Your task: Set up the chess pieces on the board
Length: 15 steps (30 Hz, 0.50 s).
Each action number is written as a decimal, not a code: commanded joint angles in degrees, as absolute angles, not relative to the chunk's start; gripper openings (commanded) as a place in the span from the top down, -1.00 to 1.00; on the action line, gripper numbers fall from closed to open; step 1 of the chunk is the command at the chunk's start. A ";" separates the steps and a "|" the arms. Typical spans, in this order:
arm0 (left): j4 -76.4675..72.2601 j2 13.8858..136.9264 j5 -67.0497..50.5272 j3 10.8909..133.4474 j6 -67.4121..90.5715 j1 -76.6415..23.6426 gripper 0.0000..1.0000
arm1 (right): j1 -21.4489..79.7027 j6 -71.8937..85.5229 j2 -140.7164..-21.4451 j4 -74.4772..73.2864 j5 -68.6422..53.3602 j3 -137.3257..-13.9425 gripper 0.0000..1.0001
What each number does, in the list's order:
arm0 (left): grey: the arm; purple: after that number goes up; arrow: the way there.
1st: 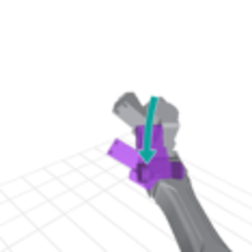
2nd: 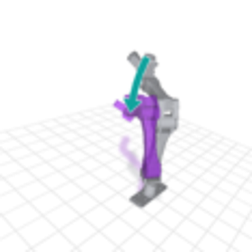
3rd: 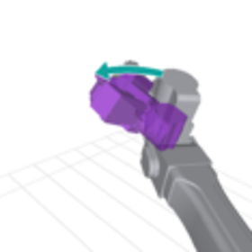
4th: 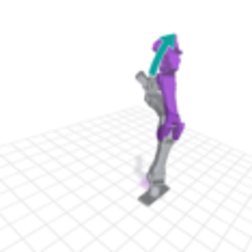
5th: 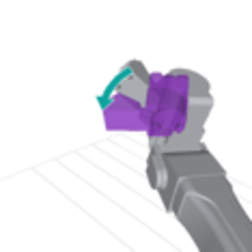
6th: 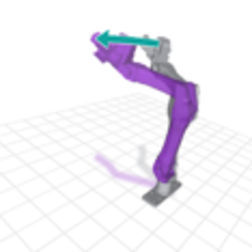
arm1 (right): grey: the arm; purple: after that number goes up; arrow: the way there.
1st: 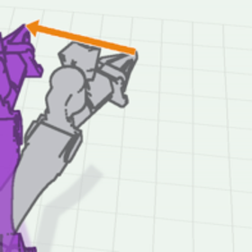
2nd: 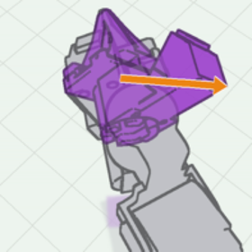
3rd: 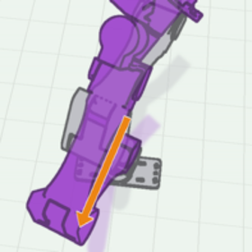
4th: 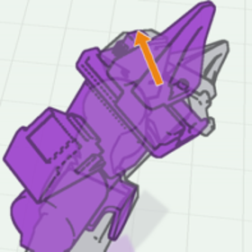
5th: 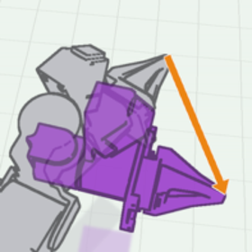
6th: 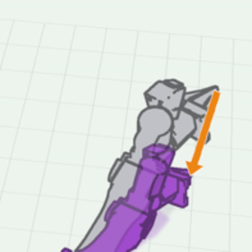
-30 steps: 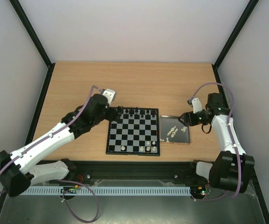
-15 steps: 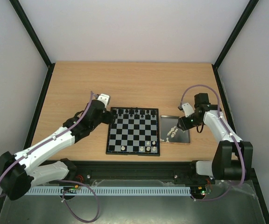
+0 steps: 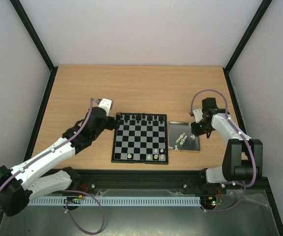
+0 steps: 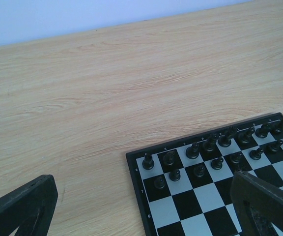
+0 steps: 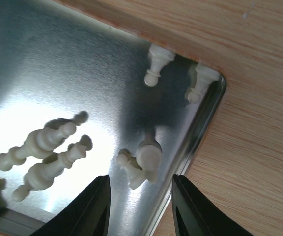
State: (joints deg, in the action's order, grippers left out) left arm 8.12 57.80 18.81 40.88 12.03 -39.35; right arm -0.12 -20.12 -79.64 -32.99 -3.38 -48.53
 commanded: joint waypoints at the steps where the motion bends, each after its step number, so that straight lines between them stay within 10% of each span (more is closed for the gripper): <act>1: 7.06 57.26 21.68 40.94 12.98 -39.55 -0.98 | 0.10 -18.17 -82.82 -33.45 0.02 -48.71 0.33; 15: 11.61 63.58 18.51 45.13 8.98 -39.55 -0.98 | 0.09 -17.35 -86.30 -31.13 -1.36 -49.61 0.79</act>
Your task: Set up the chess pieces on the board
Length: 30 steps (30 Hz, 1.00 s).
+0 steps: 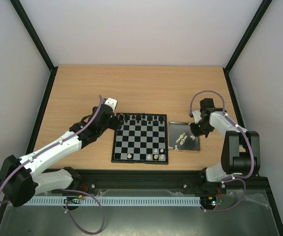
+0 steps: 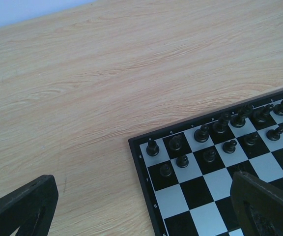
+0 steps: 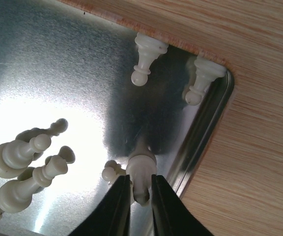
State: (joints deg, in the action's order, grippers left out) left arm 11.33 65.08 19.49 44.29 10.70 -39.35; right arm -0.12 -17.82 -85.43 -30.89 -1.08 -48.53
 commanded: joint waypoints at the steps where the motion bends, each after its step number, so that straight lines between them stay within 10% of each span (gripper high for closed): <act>1: 11.38 63.29 18.02 44.83 8.75 -39.55 -0.98 | 0.09 -17.32 -86.35 -30.95 -1.32 -49.71 0.80; 30: 12.88 64.80 18.47 45.65 9.07 -39.55 -0.98 | 0.65 -18.08 -81.63 -37.49 -17.83 -58.80 0.89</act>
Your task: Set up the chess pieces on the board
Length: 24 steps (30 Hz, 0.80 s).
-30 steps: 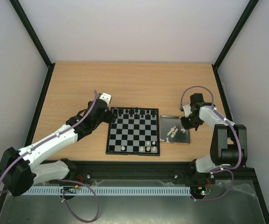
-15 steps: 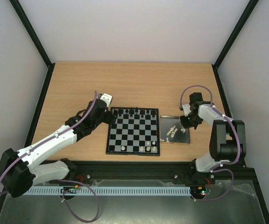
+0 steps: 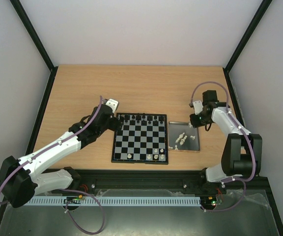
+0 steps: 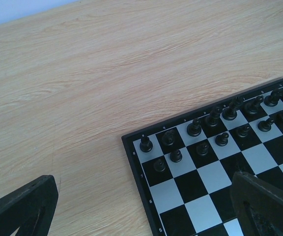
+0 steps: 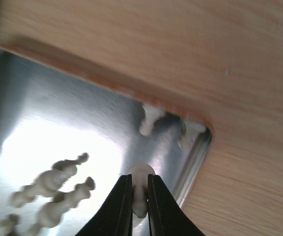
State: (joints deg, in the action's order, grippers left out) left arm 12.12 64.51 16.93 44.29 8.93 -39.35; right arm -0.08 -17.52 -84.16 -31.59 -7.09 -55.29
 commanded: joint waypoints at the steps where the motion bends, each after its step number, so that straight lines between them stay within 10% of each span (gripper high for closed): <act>1: 13.07 64.73 20.40 45.85 10.31 -39.53 -0.98 | 0.86 -18.32 -81.15 -37.62 -20.81 -59.23 0.90; 24: 15.96 56.17 26.22 44.33 19.24 -23.96 -0.98 | 50.40 -21.29 -92.87 -31.75 -3.84 -64.32 0.87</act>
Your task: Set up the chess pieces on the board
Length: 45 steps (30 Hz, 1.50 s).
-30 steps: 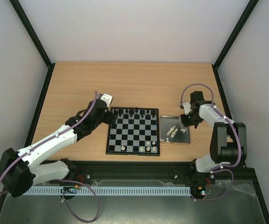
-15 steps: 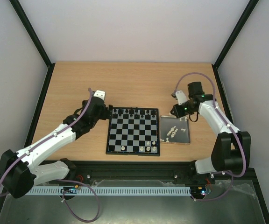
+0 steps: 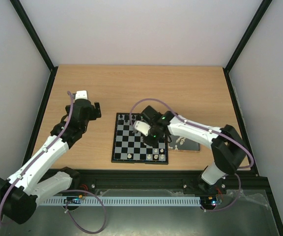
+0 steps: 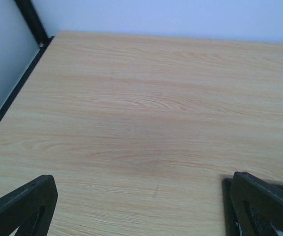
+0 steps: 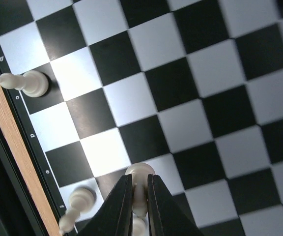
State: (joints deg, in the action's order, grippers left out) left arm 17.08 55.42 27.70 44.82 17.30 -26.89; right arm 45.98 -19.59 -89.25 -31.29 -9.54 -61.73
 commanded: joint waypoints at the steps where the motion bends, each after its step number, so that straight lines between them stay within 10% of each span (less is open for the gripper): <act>1: 16.00 56.50 25.94 44.52 19.26 -23.57 -0.98 | 51.25 -21.23 -93.95 -31.70 -3.62 -64.86 0.87; 9: 15.21 56.77 23.53 43.73 17.63 -23.12 -0.98 | 53.08 -21.18 -97.97 -29.42 -3.15 -65.83 0.84; 19: 13.39 59.02 9.19 43.21 12.05 -24.08 -0.84 | 50.82 -20.86 -92.59 -30.74 -8.11 -64.47 0.22; 26: 18.77 68.21 -0.73 49.03 6.57 -36.55 -0.44 | 35.32 -18.30 -78.93 -30.95 -16.07 -56.70 0.17; 45: 28.83 92.88 -0.88 64.25 13.44 -54.31 -0.28 | 16.53 -12.82 -62.88 -20.16 -12.01 -41.35 0.09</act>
